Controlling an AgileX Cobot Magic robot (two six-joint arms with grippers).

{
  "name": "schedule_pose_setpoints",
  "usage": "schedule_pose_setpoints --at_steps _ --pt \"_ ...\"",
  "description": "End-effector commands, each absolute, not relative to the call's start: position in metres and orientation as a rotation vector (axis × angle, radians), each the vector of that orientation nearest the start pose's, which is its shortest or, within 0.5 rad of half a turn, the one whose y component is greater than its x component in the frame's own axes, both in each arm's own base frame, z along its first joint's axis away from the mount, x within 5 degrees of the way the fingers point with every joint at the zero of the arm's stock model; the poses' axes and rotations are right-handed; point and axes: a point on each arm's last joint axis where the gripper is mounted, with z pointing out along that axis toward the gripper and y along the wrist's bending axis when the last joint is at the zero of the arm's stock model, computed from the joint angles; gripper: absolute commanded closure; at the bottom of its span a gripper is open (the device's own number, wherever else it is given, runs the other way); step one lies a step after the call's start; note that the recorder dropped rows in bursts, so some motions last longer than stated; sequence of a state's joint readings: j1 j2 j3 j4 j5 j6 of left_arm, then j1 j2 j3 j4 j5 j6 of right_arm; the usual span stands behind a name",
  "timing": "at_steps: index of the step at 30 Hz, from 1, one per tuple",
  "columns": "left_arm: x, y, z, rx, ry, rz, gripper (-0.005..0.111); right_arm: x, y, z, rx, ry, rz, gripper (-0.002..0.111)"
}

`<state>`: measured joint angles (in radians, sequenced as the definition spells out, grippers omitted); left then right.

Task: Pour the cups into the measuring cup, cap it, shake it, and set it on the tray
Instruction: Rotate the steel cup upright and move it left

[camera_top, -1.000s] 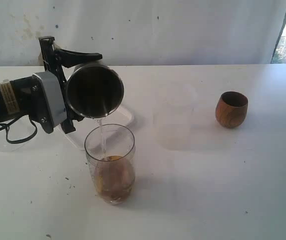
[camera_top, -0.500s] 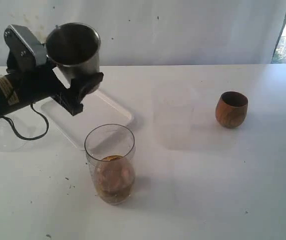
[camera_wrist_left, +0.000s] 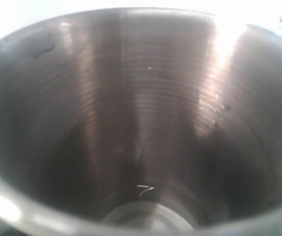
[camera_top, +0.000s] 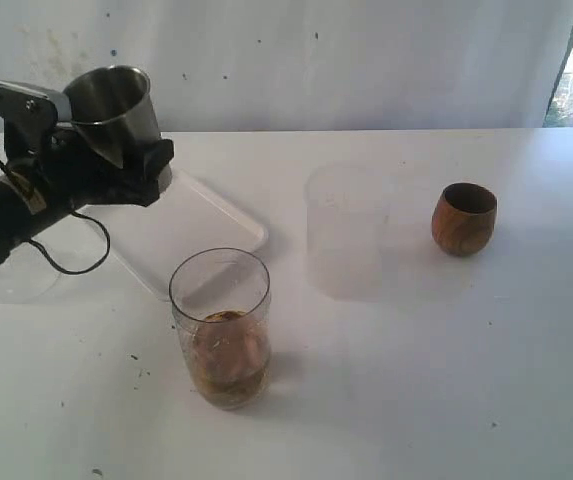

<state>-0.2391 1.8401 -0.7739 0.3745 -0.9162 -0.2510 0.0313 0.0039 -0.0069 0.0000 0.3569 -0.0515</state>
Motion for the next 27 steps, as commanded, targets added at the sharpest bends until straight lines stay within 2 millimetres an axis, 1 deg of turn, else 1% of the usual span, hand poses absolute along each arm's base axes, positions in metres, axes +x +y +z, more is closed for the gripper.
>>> schedule_pose_setpoints --at_steps 1,5,10,14,18,20,24,27 --pt "0.347 -0.111 0.168 0.337 1.587 -0.471 0.107 0.053 0.002 0.182 -0.070 1.831 -0.013 0.108" --pt "0.350 -0.106 0.165 0.345 1.590 -0.374 0.107 0.053 0.002 0.182 -0.070 1.831 -0.013 0.108" --pt "0.351 -0.105 0.165 0.323 1.594 -0.367 0.107 0.053 0.002 0.182 -0.070 1.831 -0.013 0.108" --pt "0.344 -0.101 0.162 0.297 1.614 -0.360 0.107 0.053 0.002 0.182 -0.070 1.831 -0.013 0.108" --pt "0.329 -0.091 0.166 0.302 1.613 -0.256 0.107 0.053 0.002 0.182 -0.070 1.831 -0.013 0.108" --pt "0.320 -0.086 0.168 0.277 1.622 -0.223 0.107 0.053 0.002 0.182 -0.070 1.831 -0.013 0.108" --pt "0.302 -0.076 0.173 0.203 1.636 -0.202 0.107 0.053 0.002 0.182 -0.070 1.831 -0.013 0.108" --pt "0.288 -0.073 0.171 0.194 1.660 -0.219 0.107 0.053 0.002 0.182 -0.054 1.831 -0.001 0.108"
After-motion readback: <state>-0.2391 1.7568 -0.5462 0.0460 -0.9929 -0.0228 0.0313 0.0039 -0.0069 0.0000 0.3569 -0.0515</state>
